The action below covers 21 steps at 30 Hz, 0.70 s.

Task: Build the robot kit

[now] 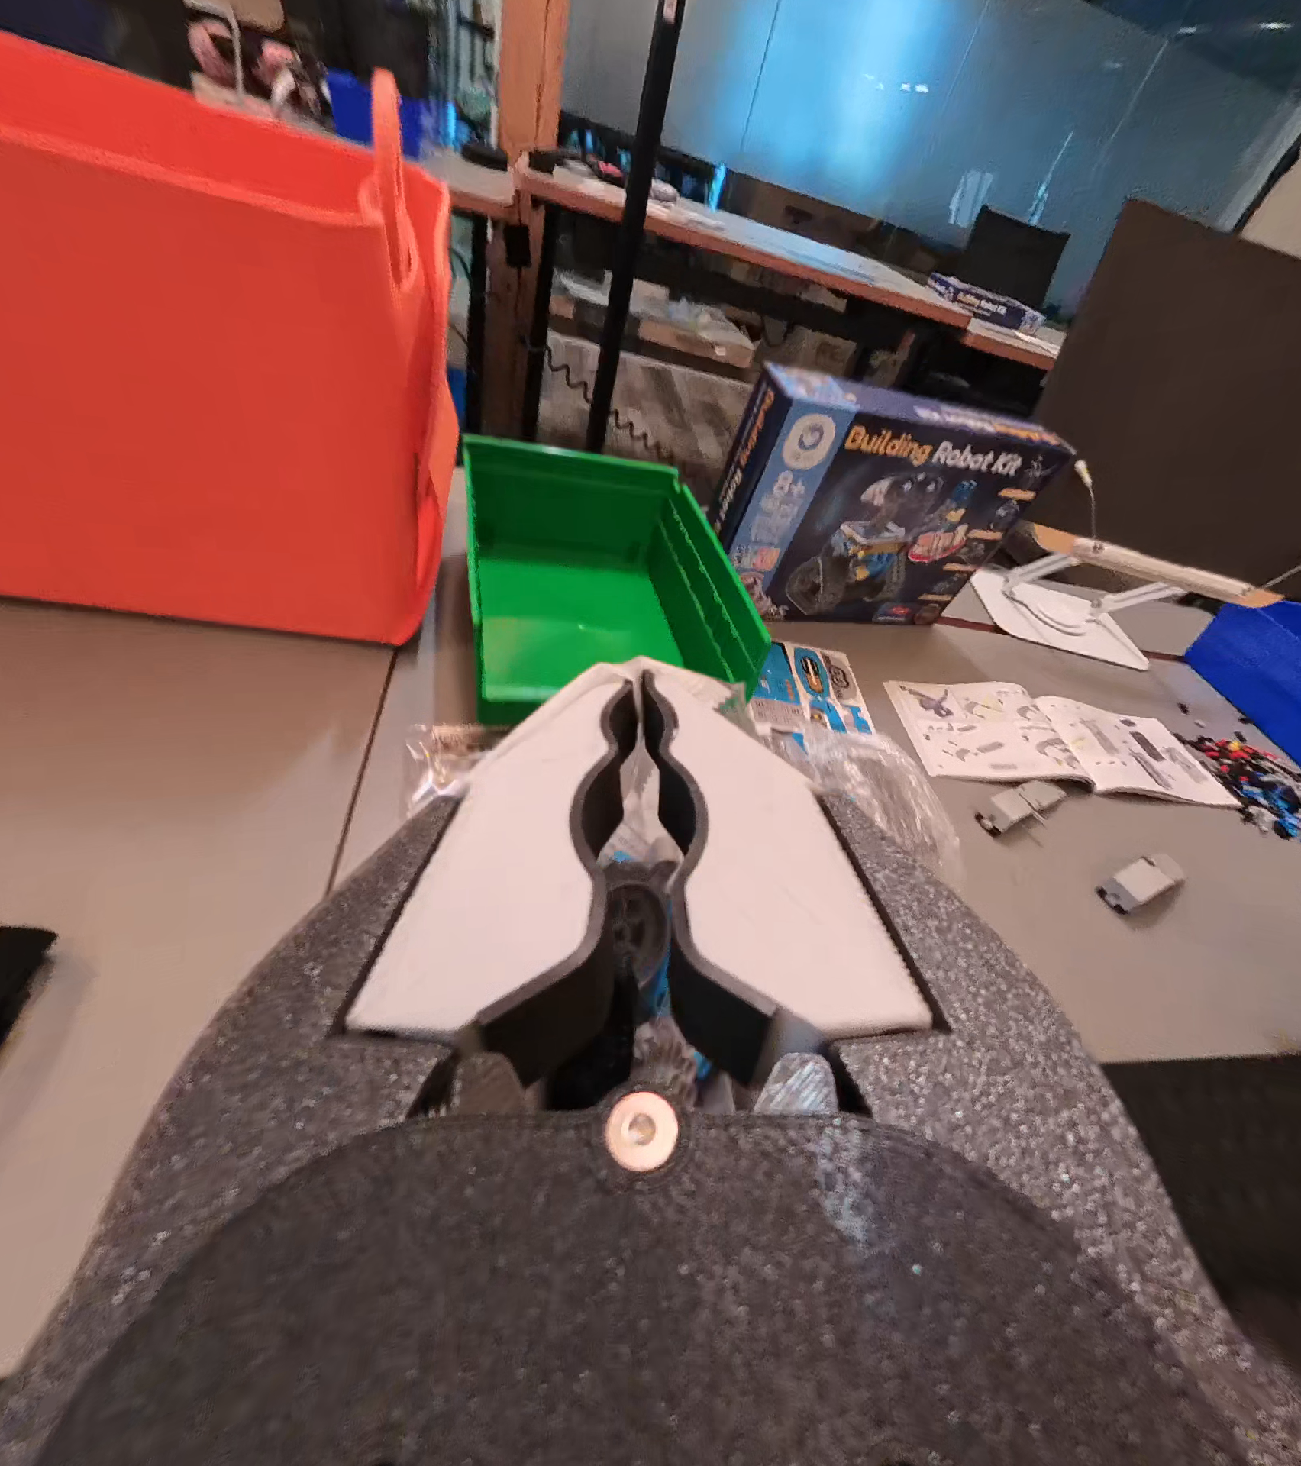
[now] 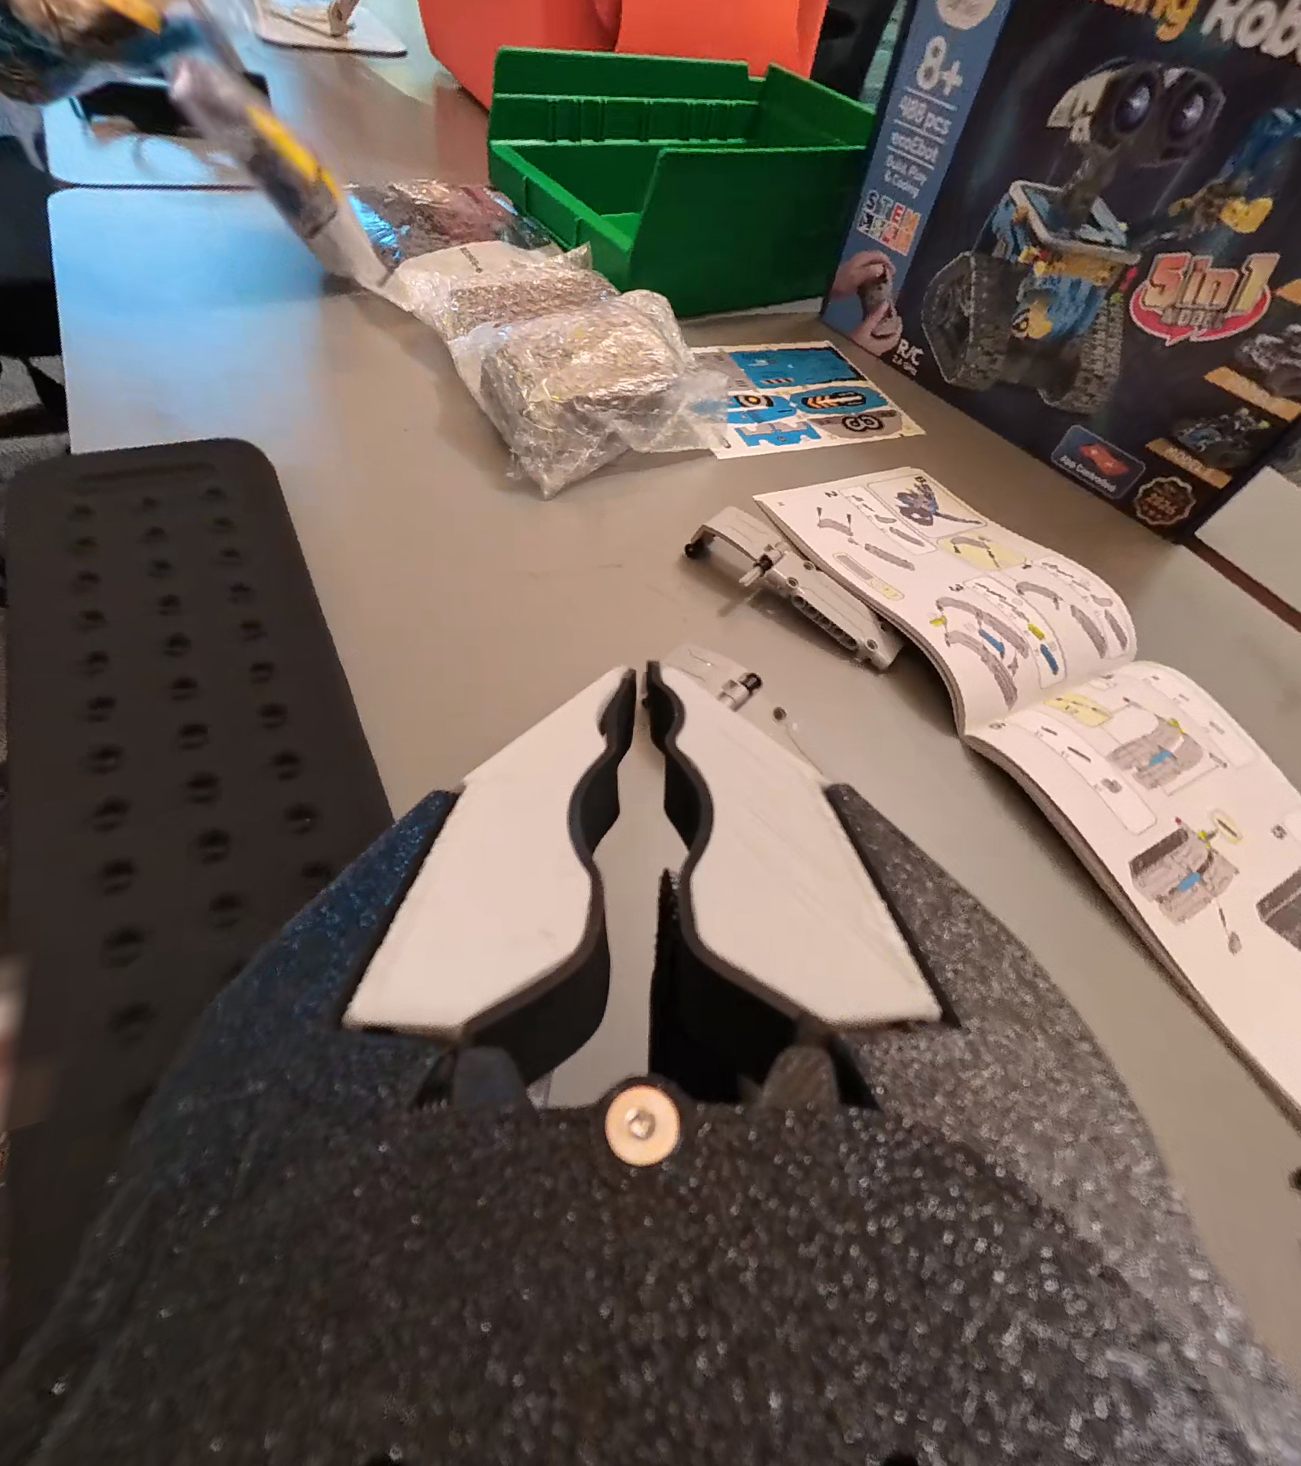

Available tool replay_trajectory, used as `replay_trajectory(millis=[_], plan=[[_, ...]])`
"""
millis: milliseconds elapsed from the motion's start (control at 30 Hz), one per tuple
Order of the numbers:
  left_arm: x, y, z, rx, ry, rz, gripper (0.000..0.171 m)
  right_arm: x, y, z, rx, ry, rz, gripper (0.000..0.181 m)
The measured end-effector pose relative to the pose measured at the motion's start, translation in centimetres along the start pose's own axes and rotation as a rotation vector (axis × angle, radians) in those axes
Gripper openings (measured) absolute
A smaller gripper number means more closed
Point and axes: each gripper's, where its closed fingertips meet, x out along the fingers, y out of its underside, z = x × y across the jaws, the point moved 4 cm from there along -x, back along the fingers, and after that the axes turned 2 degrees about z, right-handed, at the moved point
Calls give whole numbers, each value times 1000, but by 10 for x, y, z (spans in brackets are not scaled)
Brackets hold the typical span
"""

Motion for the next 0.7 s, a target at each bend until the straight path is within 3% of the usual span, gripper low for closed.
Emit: replay_trajectory(millis=[133,400,533,700], plan=[[2,-20,-21,-2,44,-51,0,-8,5,-8,83,-17,2,10],[39,-19,-83,-4,175,-11,0,-17,-12,-2,166,-136,-80,31],[56,-24,-152,27,284,28,0,-36,-52,15,82,-167,-132,42],[78,-3,-277,11,546,171,0,-60,-111,41,-114,-125,-175,50]])
